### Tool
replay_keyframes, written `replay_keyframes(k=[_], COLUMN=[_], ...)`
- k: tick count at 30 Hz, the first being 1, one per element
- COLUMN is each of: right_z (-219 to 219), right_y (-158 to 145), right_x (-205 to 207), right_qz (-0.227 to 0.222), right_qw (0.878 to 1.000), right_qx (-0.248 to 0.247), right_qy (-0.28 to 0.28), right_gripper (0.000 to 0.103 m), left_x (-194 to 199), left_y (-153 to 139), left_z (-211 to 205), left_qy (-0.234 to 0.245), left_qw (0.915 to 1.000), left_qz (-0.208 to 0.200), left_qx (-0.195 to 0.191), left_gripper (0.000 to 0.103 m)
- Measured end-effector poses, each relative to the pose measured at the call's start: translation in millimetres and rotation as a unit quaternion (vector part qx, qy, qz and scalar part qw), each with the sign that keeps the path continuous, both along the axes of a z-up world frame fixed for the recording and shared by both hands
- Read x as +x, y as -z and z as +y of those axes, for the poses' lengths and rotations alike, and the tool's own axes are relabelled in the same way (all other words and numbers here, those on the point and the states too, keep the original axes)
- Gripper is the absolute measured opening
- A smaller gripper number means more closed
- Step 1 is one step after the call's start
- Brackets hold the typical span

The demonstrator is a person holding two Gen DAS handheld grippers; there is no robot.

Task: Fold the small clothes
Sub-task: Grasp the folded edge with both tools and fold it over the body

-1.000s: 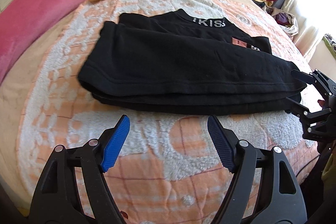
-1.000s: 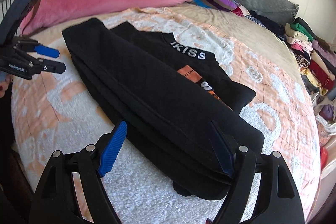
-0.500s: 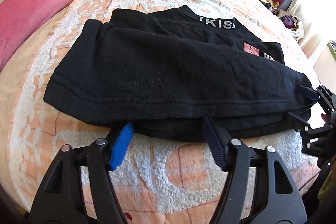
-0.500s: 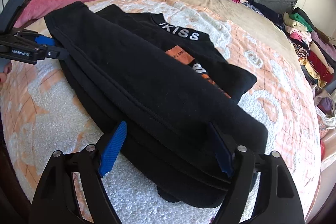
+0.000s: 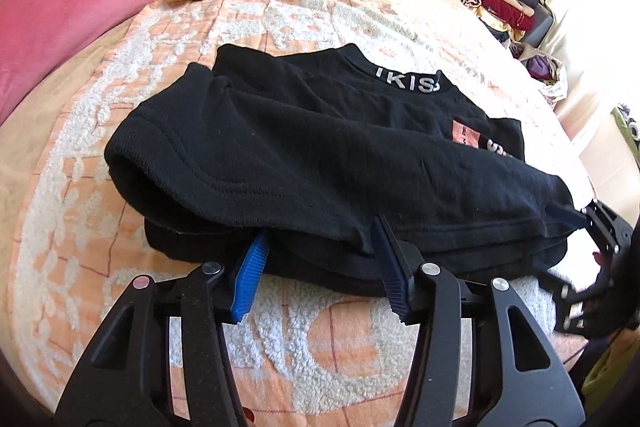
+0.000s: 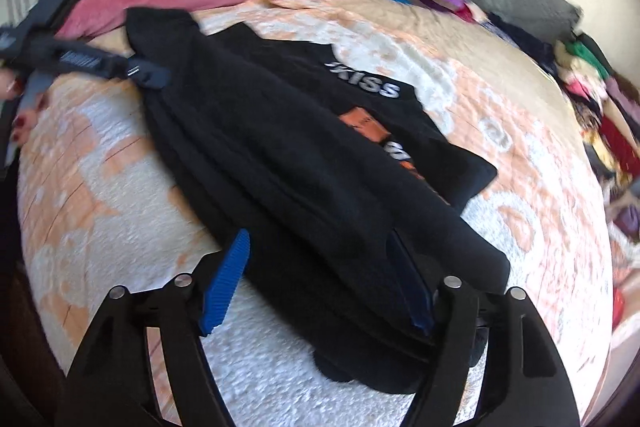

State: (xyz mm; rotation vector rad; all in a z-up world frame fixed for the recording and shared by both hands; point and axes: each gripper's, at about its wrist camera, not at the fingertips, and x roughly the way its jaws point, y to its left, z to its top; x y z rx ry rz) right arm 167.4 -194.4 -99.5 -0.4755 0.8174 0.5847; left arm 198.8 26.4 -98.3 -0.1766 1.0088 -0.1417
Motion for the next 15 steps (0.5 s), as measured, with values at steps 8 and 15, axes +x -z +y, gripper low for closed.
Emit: replay_keyframes(k=[8,15], right_z=[4,-10], right_y=[16,-20], right_x=[13,32], right_qz=[-0.010,-0.054], right_qw=[0.999,0.997], right_qx=[-0.048,0.017], right_qy=[0.019,0.053], right_gripper=[0.037,0.016], left_x=[26,44], left_y=[-11,-33], left_z=[-4,-1], left_qy=[0.003,0.001], left_qw=[0.9996,0.9985], left_qz=[-0.016,-0.046], left_qx=[-0.024,-0.029], left_gripper=[0.005,0.005])
